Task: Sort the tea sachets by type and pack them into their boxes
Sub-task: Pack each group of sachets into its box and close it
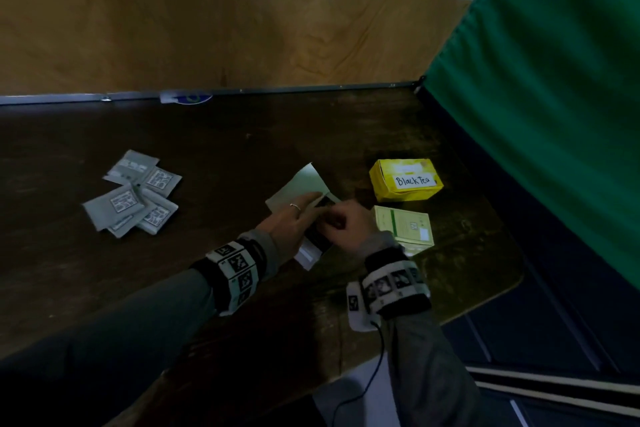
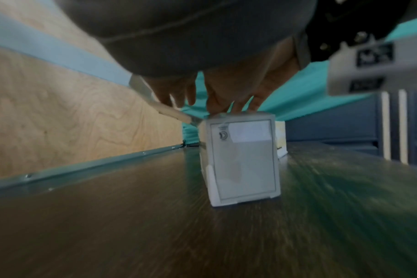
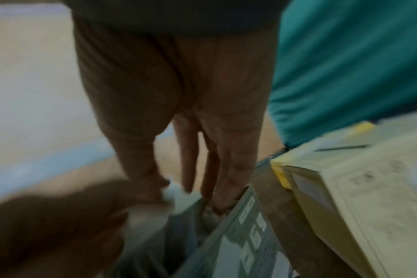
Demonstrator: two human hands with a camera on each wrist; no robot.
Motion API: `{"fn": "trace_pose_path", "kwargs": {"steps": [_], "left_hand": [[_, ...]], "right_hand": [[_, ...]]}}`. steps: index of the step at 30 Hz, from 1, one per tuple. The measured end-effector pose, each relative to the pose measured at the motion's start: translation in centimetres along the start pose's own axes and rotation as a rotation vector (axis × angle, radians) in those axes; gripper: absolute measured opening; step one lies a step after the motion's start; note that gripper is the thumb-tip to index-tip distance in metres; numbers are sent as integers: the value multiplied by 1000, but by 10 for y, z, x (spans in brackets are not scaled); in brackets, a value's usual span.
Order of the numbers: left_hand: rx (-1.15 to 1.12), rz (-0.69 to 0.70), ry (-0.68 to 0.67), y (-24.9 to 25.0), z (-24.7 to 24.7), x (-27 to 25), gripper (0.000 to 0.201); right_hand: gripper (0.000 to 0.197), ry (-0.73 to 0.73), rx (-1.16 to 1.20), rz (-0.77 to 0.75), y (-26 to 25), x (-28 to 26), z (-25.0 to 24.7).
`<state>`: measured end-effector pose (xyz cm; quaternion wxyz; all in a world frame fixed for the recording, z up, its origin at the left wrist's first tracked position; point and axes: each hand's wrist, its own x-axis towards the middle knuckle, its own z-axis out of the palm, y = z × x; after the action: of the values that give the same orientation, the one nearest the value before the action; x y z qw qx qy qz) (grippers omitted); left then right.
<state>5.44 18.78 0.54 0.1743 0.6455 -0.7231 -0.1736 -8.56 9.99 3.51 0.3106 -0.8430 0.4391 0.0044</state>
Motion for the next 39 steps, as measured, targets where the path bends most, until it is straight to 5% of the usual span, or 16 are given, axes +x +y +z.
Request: {"fn": "trace_pose_path", "kwargs": {"steps": [3,6,9,12,16,21,24,27,33,36,39], "left_hand": [[263,38,-105,-3,-1,-8,56],[443,83,-292,-4,3,-10,62],[472,48,-318,-1,3,-7,66],[397,143,-139,-4,-1,-14,63],[145,254,302,-13,-30,-36,48],[82,-117,444,-72,-69,-73,40],[158,-727,83,-130,-74,-95,73],[110,-1059,-102,-173,-74,-115,122],[-96,-1057,-109,-201,-77,-113,150],[-113,-926,-138,-190,-71,-99,111],[-213,-810,-13,-179,-67,-100,71]], "right_hand": [[30,173,162,80,12,-5,-6],[27,185,60,73,17,-9,0],[25,149,30,9,14,-13,3],[29,254,109,-24,13,-21,14],[29,516,170,23,31,-39,47],[65,437,159,77,35,-60,93],[96,330,166,55,29,-64,113],[108,276,220,14,21,-65,127],[104,244,225,93,14,-63,142],[96,232,198,104,21,-65,141],[86,216,164,149,21,-65,137]]}}
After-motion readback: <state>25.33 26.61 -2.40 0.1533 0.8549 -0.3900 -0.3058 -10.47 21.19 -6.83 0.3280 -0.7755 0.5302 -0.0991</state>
